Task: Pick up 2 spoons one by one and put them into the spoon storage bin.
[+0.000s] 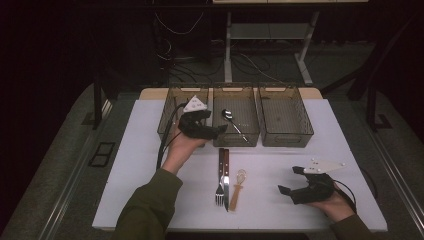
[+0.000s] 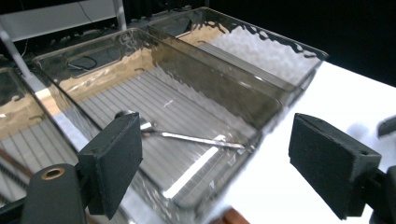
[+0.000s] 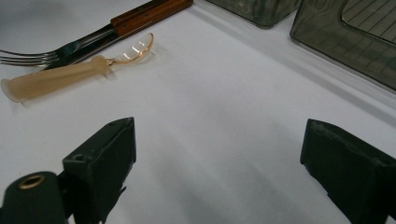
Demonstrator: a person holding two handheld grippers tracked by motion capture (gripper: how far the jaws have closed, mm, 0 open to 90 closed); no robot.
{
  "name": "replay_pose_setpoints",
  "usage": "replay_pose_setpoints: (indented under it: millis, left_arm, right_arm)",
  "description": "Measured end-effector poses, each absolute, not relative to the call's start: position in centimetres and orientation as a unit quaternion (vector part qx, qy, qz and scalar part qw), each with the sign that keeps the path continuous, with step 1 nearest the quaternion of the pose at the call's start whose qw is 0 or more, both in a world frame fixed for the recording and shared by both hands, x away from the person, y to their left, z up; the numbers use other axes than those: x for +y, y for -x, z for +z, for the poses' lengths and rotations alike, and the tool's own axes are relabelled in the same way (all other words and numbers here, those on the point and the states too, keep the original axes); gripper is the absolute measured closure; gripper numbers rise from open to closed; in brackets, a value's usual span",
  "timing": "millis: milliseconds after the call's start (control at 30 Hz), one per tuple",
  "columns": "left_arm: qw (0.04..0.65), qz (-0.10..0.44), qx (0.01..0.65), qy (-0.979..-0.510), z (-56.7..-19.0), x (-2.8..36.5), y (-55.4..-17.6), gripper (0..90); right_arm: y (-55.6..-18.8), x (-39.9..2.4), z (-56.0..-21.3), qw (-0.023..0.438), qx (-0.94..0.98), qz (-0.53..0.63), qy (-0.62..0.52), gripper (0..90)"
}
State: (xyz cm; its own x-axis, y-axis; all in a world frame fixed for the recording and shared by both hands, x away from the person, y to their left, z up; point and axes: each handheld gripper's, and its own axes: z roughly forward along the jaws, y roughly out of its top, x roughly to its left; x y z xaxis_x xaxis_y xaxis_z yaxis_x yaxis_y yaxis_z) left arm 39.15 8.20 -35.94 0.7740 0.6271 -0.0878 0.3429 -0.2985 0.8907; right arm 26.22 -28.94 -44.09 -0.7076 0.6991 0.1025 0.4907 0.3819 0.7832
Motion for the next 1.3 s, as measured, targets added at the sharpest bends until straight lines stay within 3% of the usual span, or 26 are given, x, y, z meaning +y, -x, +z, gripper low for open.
replay_pose_setpoints:
  millis: [367, 667, 733, 1133, 1200, 1300]
  left_arm:
    - [0.504, 0.147, 0.291, -0.8, -37.6, 11.6, -34.7, 12.9]
    - [0.487, 0.143, 0.286, -0.813, -40.8, 13.7, -31.1, 1.1]
    - [0.486, 0.143, 0.287, -0.813, -41.3, 14.1, -30.5, 0.0]
    - [0.481, 0.104, 0.273, -0.827, -43.6, 15.8, -27.3, 0.0]
    - [0.481, 0.101, 0.272, -0.827, -43.8, 16.0, -27.0, 0.0]
    - [0.482, 0.106, 0.274, -0.826, -43.7, 16.1, -27.0, 0.0]
  right_arm:
    - [-26.3, -28.8, -44.0, 0.118, 0.82, 0.424, -0.366, 10.7]
    - [-26.6, -28.4, -43.2, 0.107, 0.821, 0.424, -0.366, 10.7]
    - [-26.6, -28.2, -43.1, 0.107, 0.824, 0.423, -0.361, 14.6]
    - [-27.5, -26.4, -42.5, 0.101, 0.824, 0.428, -0.358, 17.6]
    - [-27.9, -26.2, -42.4, 0.098, 0.821, 0.435, -0.356, 23.7]
    - [-28.3, -25.9, -42.1, 0.089, 0.82, 0.44, -0.354, 26.0]
